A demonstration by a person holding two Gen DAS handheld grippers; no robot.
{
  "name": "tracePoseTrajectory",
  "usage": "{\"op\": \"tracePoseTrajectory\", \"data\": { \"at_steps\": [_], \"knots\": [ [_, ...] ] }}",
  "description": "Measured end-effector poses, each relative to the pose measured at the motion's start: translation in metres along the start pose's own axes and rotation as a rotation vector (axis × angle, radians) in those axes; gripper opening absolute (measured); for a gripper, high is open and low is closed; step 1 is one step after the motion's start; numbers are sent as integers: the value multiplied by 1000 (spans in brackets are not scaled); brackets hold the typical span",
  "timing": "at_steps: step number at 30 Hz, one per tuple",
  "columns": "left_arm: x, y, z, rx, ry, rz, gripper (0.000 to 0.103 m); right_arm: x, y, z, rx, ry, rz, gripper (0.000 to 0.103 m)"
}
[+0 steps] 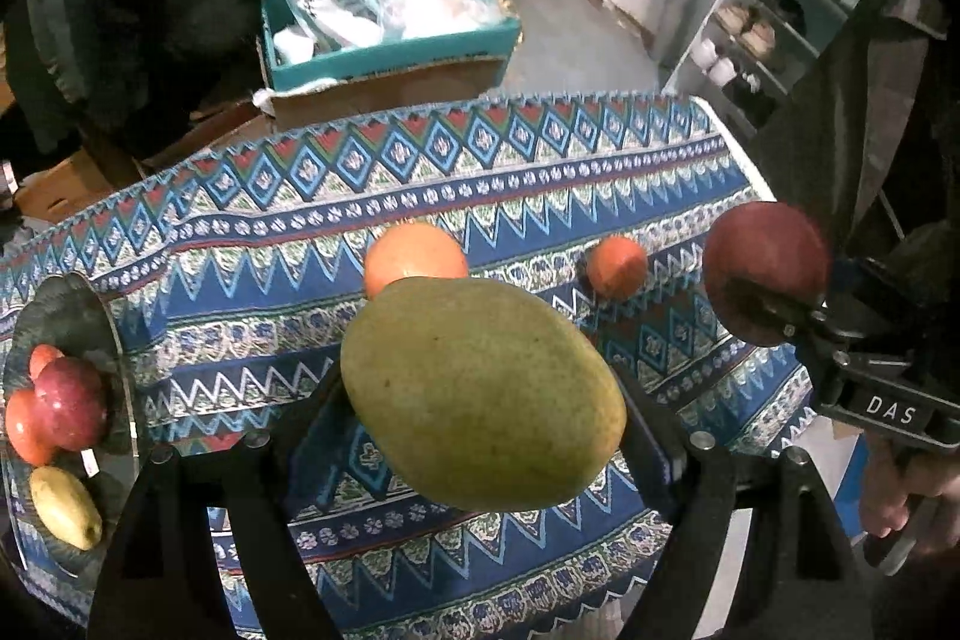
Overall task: Organize fruits
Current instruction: 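Lift the mango with the left tool while the right tool lifts the red apple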
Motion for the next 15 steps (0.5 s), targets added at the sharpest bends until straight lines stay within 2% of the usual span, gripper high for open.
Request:
{"op": "tracePoseTrajectory", "data": {
  "at_steps": [15],
  "knots": [
    [-66, 7, 17, -1, -138, -28, 83, -47, 26, 38, -44, -133, 27, 76]
  ]
}}
Point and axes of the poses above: each gripper's, at about its wrist camera, not at the fingertips, and x roughly the way its jaws point, y to its left, z to its top, the point moved 7 cm from there along x, roughly the way its jaws point, and after that the axes turned 14 degrees about -x, right-handed, at the moved point
